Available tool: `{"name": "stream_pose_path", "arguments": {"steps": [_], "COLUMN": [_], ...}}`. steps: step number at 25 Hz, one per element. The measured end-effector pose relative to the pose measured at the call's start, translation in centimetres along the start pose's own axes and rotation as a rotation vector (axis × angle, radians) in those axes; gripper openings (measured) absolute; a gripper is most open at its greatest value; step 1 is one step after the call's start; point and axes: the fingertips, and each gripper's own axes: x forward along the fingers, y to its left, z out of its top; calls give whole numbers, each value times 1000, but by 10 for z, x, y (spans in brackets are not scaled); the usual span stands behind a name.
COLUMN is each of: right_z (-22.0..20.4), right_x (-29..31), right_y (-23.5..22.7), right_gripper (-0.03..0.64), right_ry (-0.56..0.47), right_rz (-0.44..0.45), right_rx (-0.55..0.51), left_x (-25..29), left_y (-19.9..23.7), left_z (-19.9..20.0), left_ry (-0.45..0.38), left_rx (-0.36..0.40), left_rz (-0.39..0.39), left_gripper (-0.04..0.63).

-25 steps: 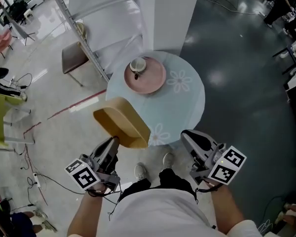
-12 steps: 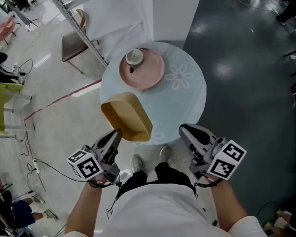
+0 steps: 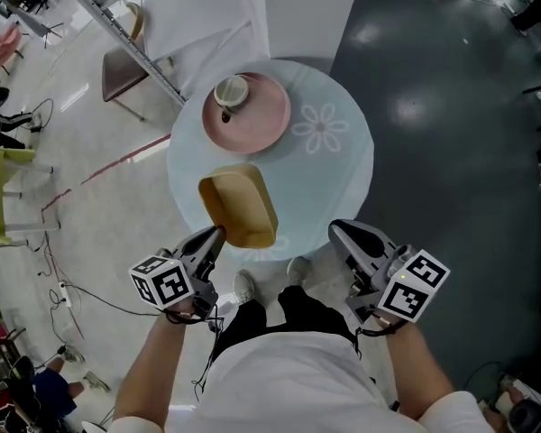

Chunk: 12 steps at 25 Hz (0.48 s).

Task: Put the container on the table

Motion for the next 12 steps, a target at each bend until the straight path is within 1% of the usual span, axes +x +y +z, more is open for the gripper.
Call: {"name": "stream_pose_path", "arguments": {"steps": [4, 12], "right_z": [-1, -13], "right_x": [0, 5], "right_y": [-22, -41], "right_gripper": [25, 25], "right_ry": [9, 21], "right_rz": [-13, -28], "right_rx": [24, 58], "left_x": [24, 47], "left_y": [11, 35], "left_z": [-10, -27], "left_ry": [50, 172], "left_rx": [-6, 20], "left_rz": [25, 77], "left_gripper": [26, 26]}}
